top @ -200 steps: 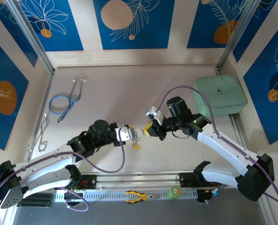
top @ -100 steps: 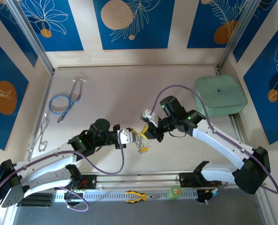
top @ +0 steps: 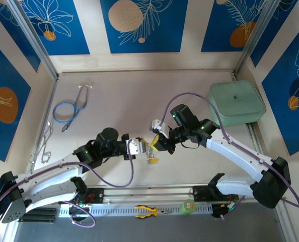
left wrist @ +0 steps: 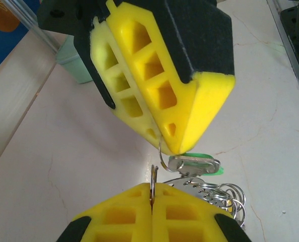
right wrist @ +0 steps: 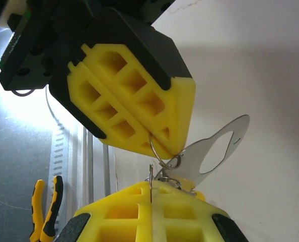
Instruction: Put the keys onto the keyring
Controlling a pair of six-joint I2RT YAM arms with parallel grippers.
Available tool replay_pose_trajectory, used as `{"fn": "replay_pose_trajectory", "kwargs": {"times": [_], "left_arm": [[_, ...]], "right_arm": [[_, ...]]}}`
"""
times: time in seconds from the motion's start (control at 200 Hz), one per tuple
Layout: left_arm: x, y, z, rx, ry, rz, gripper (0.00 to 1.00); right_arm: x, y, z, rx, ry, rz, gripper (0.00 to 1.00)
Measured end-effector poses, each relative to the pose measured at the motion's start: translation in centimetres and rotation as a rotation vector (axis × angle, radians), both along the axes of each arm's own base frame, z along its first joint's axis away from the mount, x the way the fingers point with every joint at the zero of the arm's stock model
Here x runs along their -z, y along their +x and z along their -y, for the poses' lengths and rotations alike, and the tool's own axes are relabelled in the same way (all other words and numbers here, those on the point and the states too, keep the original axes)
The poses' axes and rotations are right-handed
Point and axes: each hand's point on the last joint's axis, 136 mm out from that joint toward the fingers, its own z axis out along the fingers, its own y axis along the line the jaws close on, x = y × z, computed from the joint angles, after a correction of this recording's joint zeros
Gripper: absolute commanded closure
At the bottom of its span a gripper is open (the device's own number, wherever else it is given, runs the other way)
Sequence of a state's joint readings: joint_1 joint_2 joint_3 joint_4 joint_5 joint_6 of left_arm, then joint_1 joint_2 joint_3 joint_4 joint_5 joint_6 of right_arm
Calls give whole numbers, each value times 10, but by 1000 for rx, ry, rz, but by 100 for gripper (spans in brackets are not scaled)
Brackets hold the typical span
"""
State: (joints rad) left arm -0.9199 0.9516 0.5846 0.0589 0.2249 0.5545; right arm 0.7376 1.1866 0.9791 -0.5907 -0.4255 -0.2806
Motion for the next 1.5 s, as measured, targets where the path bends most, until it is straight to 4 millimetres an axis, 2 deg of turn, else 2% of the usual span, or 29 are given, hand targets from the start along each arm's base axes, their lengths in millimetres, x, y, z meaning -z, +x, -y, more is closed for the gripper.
{"fn": "replay_pose_trajectory", "kwargs": {"times": [0.56,0.82,1.09,1.13,1.215,1.365,1.5], "left_arm": [[3,4,-3,-22,15,-3,100],[3,4,-4,-25,16,-1,100],[-4,4,-4,-25,-7,12,100],[-7,4,-3,-27,-18,13,100],[-11,3,-1,-23,-54,-1,100],[-14,-2,4,-10,-145,-44,100],[-13,-7,10,12,-219,-102,100]], "right_arm": [[12,20,-4,89,-58,-36,100],[16,22,-5,107,-78,-108,100],[10,21,-5,98,-49,-185,100],[8,21,-5,100,-43,-193,94],[6,24,-3,117,-38,-205,75],[1,34,5,158,-26,-191,68],[-23,34,13,159,55,-91,68]]}}
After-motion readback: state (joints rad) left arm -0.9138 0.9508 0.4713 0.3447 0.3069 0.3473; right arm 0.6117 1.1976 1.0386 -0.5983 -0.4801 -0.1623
